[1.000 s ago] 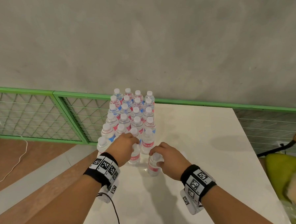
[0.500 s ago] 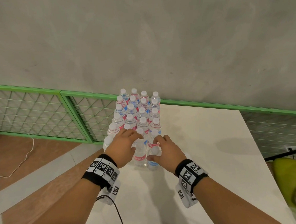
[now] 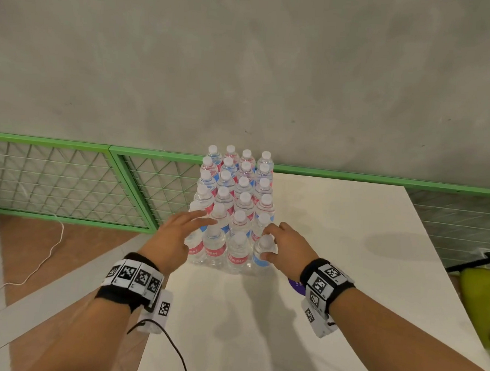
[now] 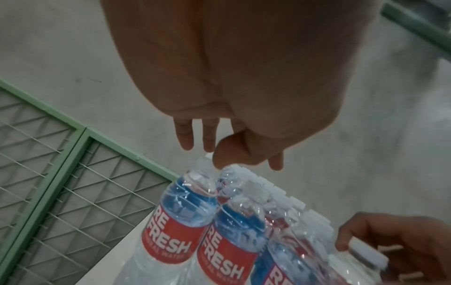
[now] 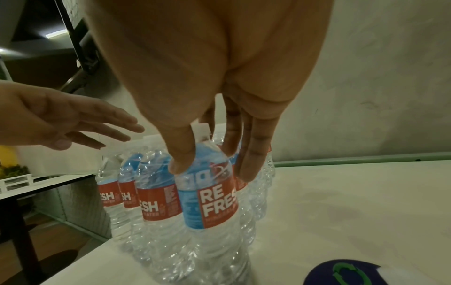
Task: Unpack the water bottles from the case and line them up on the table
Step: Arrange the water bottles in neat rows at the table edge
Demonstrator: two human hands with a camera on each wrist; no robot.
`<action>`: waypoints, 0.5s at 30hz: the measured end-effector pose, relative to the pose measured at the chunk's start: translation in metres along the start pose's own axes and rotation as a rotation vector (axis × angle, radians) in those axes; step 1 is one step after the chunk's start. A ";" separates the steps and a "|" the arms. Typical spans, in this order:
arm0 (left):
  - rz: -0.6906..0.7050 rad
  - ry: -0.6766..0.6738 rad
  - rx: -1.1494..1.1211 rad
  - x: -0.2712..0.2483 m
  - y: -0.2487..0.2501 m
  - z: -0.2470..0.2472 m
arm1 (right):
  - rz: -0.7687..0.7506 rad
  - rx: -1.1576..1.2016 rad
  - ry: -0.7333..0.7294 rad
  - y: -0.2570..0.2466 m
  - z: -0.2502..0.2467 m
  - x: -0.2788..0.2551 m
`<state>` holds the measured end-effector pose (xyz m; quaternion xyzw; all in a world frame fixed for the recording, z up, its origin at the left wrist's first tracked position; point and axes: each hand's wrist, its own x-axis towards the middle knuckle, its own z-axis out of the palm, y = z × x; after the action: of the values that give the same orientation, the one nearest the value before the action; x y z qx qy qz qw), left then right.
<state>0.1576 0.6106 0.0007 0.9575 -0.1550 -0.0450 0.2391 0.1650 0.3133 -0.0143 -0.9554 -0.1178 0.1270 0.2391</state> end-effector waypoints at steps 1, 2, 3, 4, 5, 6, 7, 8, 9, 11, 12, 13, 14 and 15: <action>0.000 -0.037 0.008 -0.002 0.001 0.002 | 0.009 -0.006 0.015 0.000 0.001 0.002; 0.005 -0.062 0.021 -0.004 0.003 0.004 | 0.012 -0.019 0.026 -0.001 0.002 0.003; 0.010 -0.076 0.045 -0.006 0.004 0.008 | 0.013 -0.031 0.035 -0.002 0.003 0.004; 0.012 -0.082 0.075 -0.007 0.007 0.012 | 0.017 -0.038 0.044 -0.003 0.003 0.005; 0.013 -0.083 0.109 -0.009 0.011 0.015 | 0.024 -0.037 0.052 -0.003 0.003 0.005; 0.019 -0.082 0.140 -0.011 0.016 0.019 | 0.033 -0.020 0.052 -0.002 0.002 0.004; 0.034 -0.080 0.166 -0.011 0.022 0.021 | 0.029 0.014 0.050 0.000 0.001 0.003; 0.054 -0.080 0.190 -0.011 0.029 0.024 | 0.010 0.047 0.038 0.001 -0.001 0.002; 0.073 -0.087 0.207 -0.011 0.035 0.026 | -0.033 0.064 0.017 0.003 -0.003 0.000; 0.090 -0.113 0.222 -0.010 0.044 0.032 | -0.142 0.050 -0.031 0.008 -0.005 -0.002; 0.090 -0.126 0.231 -0.010 0.047 0.035 | -0.171 0.036 -0.041 0.009 -0.006 -0.002; 0.086 -0.136 0.243 -0.009 0.048 0.037 | -0.176 0.027 -0.038 0.009 -0.006 -0.001; 0.082 -0.136 0.254 -0.009 0.049 0.039 | -0.162 0.025 -0.027 0.008 -0.006 0.000; 0.078 -0.131 0.262 -0.009 0.049 0.040 | -0.141 0.025 -0.014 0.007 -0.005 0.002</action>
<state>0.1294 0.5547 -0.0110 0.9688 -0.2118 -0.0773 0.1033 0.1694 0.3059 -0.0136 -0.9409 -0.1846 0.1179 0.2584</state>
